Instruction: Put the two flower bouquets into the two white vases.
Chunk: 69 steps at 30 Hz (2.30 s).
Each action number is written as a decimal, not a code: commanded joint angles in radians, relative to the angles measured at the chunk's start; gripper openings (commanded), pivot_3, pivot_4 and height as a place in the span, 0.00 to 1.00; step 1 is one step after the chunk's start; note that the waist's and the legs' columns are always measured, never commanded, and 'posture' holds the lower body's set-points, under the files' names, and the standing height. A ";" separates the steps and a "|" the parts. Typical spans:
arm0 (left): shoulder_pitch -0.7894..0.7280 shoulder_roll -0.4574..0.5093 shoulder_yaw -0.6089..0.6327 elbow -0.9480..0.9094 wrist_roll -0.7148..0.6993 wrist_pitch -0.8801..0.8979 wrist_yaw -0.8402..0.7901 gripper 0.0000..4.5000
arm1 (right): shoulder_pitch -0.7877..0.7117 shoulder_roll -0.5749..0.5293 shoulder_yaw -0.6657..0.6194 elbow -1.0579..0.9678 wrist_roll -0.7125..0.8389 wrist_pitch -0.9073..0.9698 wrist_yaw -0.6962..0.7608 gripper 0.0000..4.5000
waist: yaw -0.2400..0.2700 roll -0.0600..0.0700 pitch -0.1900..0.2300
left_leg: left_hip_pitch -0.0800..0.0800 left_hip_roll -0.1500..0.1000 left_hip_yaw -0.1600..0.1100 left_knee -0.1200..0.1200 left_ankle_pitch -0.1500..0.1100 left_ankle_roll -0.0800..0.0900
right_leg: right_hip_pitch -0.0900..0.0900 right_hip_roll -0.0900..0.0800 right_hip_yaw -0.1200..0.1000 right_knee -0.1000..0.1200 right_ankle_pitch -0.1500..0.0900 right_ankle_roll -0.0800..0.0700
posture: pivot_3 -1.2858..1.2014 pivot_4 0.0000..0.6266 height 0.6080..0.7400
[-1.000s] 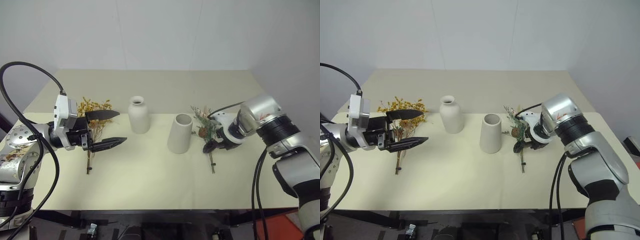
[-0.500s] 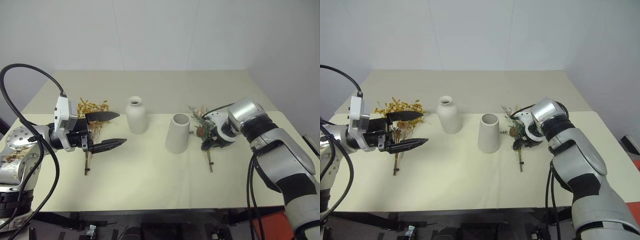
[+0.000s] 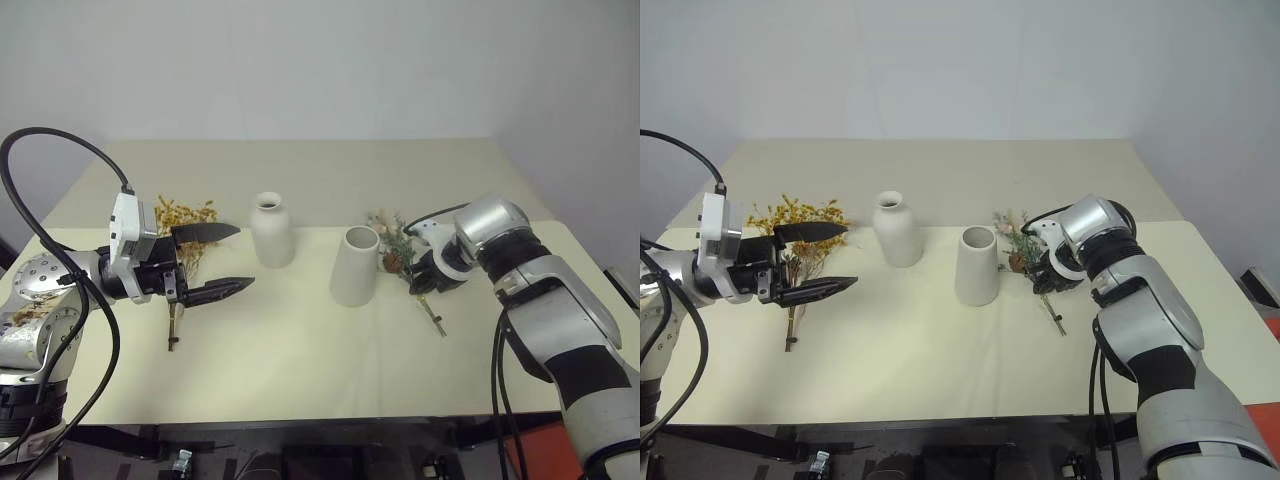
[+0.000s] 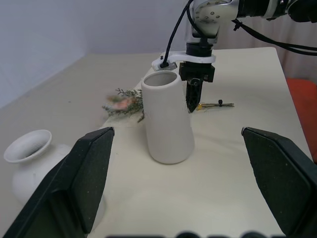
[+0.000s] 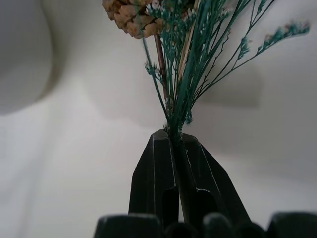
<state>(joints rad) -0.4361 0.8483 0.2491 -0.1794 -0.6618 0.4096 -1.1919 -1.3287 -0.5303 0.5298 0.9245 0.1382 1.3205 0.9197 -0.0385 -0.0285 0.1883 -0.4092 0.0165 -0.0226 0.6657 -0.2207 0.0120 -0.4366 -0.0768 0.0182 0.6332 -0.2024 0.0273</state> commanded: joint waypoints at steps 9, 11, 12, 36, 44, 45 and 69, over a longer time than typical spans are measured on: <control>-0.470 -0.166 -0.304 0.285 0.233 -0.013 0.039 1.00 | 0.053 -0.077 -0.440 -0.244 0.028 -0.031 -0.261 0.01 | 0.018 0.000 0.000 | -0.001 -0.001 0.000 0.000 0.000 0.000 | 0.000 0.000 0.000 -0.002 0.001 0.001 | 0.52 0.24 1.00; -0.520 -0.193 -0.326 0.332 0.239 -0.020 0.006 1.00 | 0.093 -0.075 -0.503 -0.335 0.040 -0.048 -0.296 0.01 | 0.016 0.000 0.000 | -0.002 -0.001 0.001 0.000 0.000 0.000 | -0.001 0.000 0.001 -0.001 0.001 0.001 | 0.52 0.24 1.00; -0.550 -0.209 -0.335 0.359 0.238 -0.016 -0.014 1.00 | 0.128 -0.068 -0.552 -0.411 0.054 -0.070 -0.319 0.01 | 0.015 0.000 0.000 | -0.003 -0.001 0.001 -0.001 0.000 0.000 | -0.002 0.000 0.001 -0.001 0.001 0.001 | 0.52 0.24 1.00; -0.721 -0.282 -0.434 0.598 0.386 -0.039 -0.217 1.00 | 0.457 0.188 -0.768 -1.177 0.329 -0.626 -0.426 0.01 | 0.000 0.000 0.000 | -0.005 -0.001 -0.001 0.000 0.001 0.000 | -0.004 0.000 0.000 0.001 0.001 0.002 | 0.52 0.24 1.00; -0.731 -0.293 -0.436 0.612 0.414 -0.017 -0.209 1.00 | 0.550 0.175 -0.664 -1.188 0.307 -0.645 -0.417 0.01 | -0.001 0.000 0.000 | -0.005 -0.001 -0.001 0.003 0.001 0.000 | -0.003 0.000 0.000 0.004 0.001 0.002 | 0.52 0.24 1.00; -0.731 -0.293 -0.435 0.610 0.414 -0.013 -0.209 1.00 | 0.557 0.176 -0.657 -1.186 0.306 -0.648 -0.419 0.01 | -0.002 0.000 0.000 | -0.005 -0.001 -0.001 0.003 0.001 0.000 | -0.003 0.000 0.001 0.007 0.001 0.002 | 0.52 0.24 1.00; -0.722 -0.297 -0.438 0.601 0.433 0.008 -0.204 1.00 | 0.551 0.176 -0.645 -1.192 0.294 -0.737 -0.461 0.01 | -0.003 0.000 0.000 | -0.002 -0.001 -0.001 0.003 0.001 0.000 | -0.002 0.000 0.001 0.007 0.000 0.001 | 0.52 0.24 1.00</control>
<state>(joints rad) -1.1334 0.5507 -0.1942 0.4440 -0.2325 0.4212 -1.3938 -0.7428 -0.3535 -0.0936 -0.2547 0.4329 0.6291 0.4698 -0.0410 -0.0282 0.1884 -0.4110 0.0155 -0.0232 0.6689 -0.2201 0.0119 -0.4388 -0.0767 0.0196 0.6405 -0.2020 0.0286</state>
